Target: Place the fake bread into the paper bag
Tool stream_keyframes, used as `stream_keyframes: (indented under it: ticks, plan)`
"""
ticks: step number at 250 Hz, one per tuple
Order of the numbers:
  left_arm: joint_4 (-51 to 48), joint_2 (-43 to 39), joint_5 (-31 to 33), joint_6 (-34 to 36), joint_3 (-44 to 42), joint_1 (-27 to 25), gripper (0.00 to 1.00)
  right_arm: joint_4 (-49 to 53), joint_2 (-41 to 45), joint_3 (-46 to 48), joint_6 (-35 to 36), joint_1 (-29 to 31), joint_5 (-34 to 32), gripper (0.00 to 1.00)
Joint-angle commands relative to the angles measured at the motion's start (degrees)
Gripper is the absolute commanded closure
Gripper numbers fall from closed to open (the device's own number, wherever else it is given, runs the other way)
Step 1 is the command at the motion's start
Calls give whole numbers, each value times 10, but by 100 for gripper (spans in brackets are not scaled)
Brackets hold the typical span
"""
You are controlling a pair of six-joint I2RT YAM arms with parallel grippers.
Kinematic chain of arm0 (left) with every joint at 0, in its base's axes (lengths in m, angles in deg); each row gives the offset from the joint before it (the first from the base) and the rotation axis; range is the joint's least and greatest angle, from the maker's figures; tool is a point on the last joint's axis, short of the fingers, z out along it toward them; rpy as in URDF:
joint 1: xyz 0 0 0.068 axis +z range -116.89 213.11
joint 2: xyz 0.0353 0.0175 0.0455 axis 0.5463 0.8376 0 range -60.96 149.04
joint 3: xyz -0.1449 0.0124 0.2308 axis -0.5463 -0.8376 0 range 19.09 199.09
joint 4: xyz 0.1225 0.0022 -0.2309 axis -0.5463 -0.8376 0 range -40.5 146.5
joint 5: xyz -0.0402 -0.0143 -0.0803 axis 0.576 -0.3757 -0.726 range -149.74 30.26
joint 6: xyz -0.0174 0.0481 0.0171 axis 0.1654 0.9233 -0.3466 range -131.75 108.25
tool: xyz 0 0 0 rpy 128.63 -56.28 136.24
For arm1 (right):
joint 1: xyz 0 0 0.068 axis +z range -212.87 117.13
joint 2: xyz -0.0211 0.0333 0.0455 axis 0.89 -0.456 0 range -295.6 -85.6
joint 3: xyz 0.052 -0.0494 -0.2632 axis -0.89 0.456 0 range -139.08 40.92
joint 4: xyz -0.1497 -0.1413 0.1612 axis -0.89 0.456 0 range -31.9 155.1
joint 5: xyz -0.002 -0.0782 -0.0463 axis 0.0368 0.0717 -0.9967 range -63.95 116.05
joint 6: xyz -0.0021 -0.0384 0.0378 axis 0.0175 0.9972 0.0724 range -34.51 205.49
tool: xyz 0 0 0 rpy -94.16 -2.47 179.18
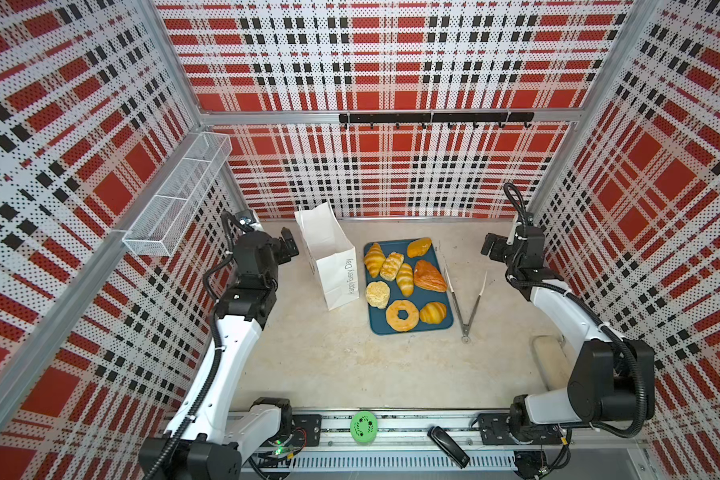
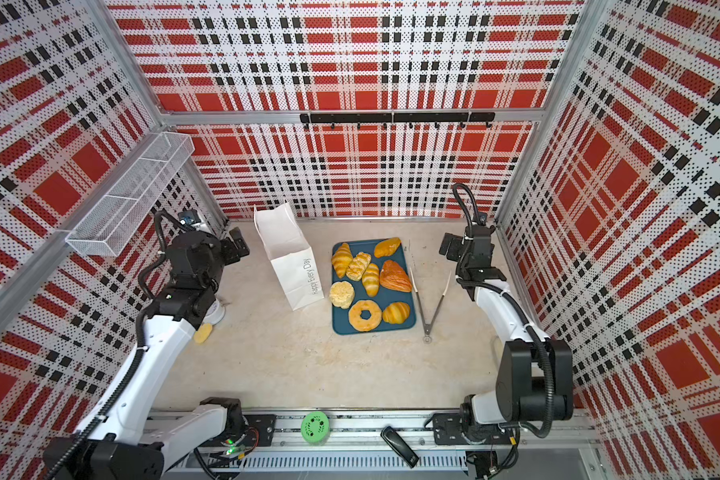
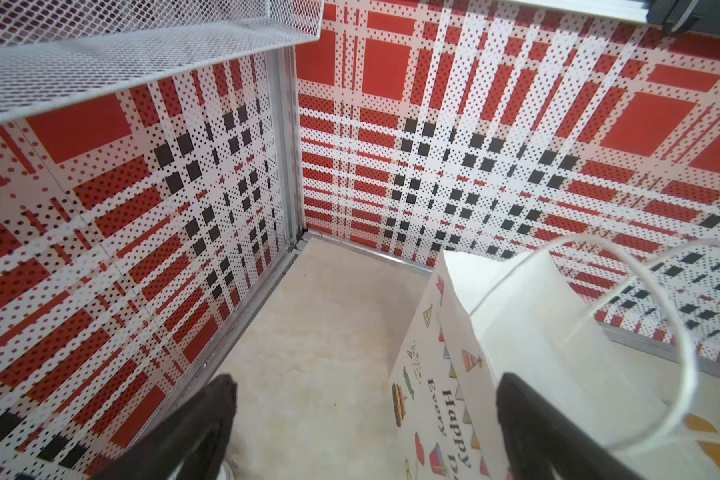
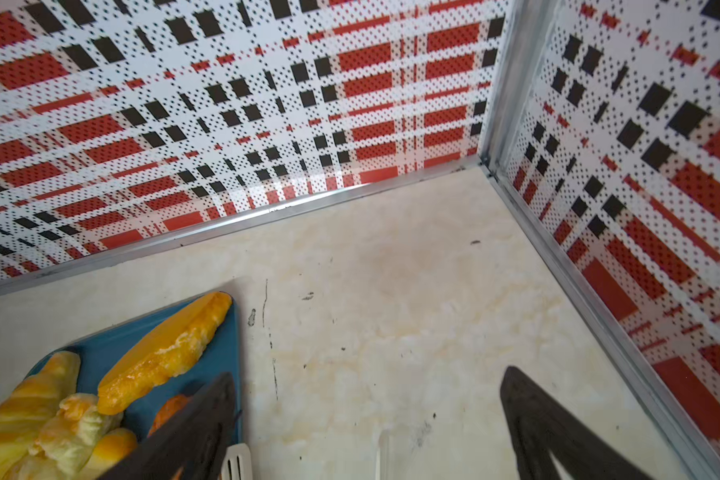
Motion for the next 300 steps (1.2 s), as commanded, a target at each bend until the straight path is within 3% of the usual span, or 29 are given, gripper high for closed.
stream_keyframes:
  ticks: [1, 50, 112, 188, 256, 300]
  plan:
    - [-158, 14, 14, -44, 53, -37, 1, 80, -9, -23, -39, -2, -21, 0]
    - [-317, 63, 33, -105, 164, -69, 3, 138, -7, -37, -44, -2, -26, 0]
    - [-386, 97, 6, -171, 205, -97, 13, 210, -7, -39, -79, -1, -56, 1]
    - [-397, 172, -36, -196, 252, -99, 32, 249, -1, -39, -110, -1, -62, 4]
    - [-391, 227, -61, -189, 288, -84, 40, 269, 27, -21, -112, -1, -72, 5]
    - [-391, 251, -79, -185, 302, -77, 53, 291, 34, -26, -111, -1, -88, 5]
